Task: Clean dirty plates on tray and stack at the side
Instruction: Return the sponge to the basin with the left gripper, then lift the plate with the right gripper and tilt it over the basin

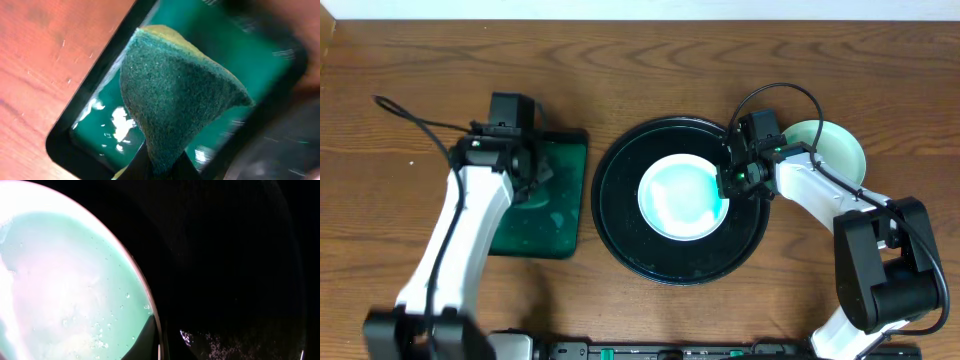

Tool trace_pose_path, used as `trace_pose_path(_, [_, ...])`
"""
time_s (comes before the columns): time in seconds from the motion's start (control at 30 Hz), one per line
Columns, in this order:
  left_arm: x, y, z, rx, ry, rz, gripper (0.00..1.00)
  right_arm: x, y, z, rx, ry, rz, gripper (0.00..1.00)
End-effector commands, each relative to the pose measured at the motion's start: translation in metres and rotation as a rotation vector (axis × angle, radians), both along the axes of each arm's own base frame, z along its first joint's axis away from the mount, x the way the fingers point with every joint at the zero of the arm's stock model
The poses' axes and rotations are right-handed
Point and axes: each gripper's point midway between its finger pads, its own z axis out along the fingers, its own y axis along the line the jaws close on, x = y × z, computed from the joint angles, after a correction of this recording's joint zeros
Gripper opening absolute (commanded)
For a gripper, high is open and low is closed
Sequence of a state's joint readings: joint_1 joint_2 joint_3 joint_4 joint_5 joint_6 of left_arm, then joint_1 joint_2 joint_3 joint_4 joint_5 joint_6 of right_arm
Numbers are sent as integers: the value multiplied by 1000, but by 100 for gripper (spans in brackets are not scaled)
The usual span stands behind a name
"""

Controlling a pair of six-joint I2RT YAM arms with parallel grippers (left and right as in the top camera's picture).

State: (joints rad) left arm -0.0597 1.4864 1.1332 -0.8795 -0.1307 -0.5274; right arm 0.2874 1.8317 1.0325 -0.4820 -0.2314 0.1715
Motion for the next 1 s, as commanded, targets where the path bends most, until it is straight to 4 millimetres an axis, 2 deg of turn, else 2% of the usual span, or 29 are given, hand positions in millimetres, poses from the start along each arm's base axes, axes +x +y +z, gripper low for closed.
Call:
trace_pose_path(0.0, [-8,11,-33,-4,110,5,10,-5,-2,-4,-90,14,22,1])
trace_pose_path(0.13, [-7,6,-40,-80,121,9,34,-10,8,15,-133,24,150,1])
trace_pose_path(0.17, [-5,5,-37,-101,109,12,44,-9,12,24,-138,28,174,1])
trace_pose_path(0.3, [0,0,-19,-172,47,-10,56,5,22,53,-126,0,183,1])
trace_pose_path(0.47, [0,-3,19,-243,-77,-21,64,37,38,94,-81,-115,186,1])
trace_pose_path(0.6, [-9,1,54,-231,-186,-19,68,54,78,139,58,-225,260,1])
trace_pose_path(0.7, [-16,-4,79,-244,-275,-40,71,66,108,164,103,-339,301,1])
trace_pose_path(0.77, [-21,-7,95,-251,-331,-54,72,69,137,178,142,-427,347,1])
trace_pose_path(0.83, [-27,-8,107,-246,-374,-60,72,70,163,185,144,-505,377,1])
trace_pose_path(0.97, [-40,-9,123,-240,-423,-67,77,83,201,191,45,-687,355,1])
